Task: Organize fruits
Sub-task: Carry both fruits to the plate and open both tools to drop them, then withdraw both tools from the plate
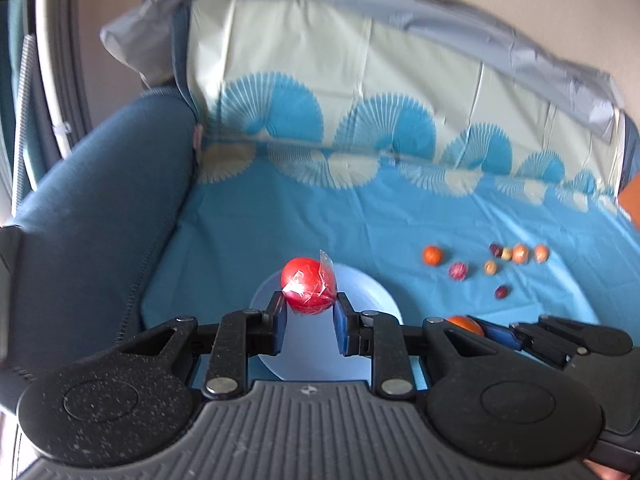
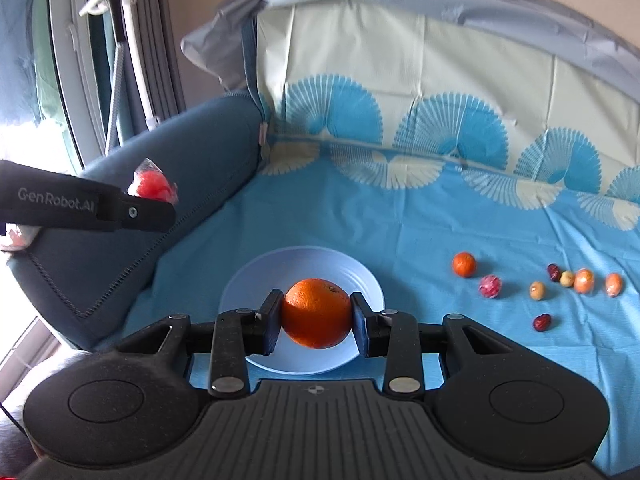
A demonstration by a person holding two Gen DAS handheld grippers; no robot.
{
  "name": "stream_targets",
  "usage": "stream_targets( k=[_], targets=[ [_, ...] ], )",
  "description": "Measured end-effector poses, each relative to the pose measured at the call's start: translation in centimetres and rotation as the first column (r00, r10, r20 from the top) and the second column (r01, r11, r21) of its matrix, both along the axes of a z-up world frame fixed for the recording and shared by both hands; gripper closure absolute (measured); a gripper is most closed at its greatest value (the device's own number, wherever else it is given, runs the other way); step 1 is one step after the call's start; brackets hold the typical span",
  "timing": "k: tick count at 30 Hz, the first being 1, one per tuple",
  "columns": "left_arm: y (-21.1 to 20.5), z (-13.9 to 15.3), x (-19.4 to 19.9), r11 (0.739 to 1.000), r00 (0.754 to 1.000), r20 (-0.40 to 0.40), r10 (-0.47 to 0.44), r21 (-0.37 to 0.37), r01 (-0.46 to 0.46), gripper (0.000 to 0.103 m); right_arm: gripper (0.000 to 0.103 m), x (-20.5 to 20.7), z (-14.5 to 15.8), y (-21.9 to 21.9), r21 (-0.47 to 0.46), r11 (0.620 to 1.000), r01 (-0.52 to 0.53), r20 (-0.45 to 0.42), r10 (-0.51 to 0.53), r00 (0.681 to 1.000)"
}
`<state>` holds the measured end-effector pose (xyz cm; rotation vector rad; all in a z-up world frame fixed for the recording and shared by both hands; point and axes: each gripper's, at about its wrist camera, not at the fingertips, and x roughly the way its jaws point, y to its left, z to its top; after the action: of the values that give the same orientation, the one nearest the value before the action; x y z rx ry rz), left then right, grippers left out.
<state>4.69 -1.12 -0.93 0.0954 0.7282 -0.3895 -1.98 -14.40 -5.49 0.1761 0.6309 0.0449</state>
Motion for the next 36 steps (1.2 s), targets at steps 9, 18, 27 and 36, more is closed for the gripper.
stream_targets(
  k=[9, 18, 27, 36],
  targets=[
    [-3.3, -8.6, 6.3, 0.994, 0.99, -0.139, -0.019, 0.103, 0.033, 0.076, 0.066, 6.1, -6.6, -0.3, -0.069, 0.996, -0.064, -0.095, 0.057, 0.994],
    [-4.9, -13.2, 10.0, 0.98, 0.975, -0.219, -0.036, 0.184, 0.077, 0.073, 0.065, 10.1, -10.5, -0.1, -0.095, 0.99, -0.106, -0.201, 0.085, 0.976],
    [-2.1, -6.9, 7.7, 0.99, 0.996, -0.087, -0.029, 0.133, 0.04, 0.0, 0.013, 8.9, -6.3, -0.8, -0.098, 0.989, -0.11, -0.147, 0.095, 0.985],
    [3.9, -2.5, -2.3, 0.979, 0.988, -0.094, 0.122, 0.176, -0.104, 0.0, 0.001, -2.4, 0.4, 2.0, -0.129, 0.984, -0.121, -0.088, 0.111, 0.99]
  ],
)
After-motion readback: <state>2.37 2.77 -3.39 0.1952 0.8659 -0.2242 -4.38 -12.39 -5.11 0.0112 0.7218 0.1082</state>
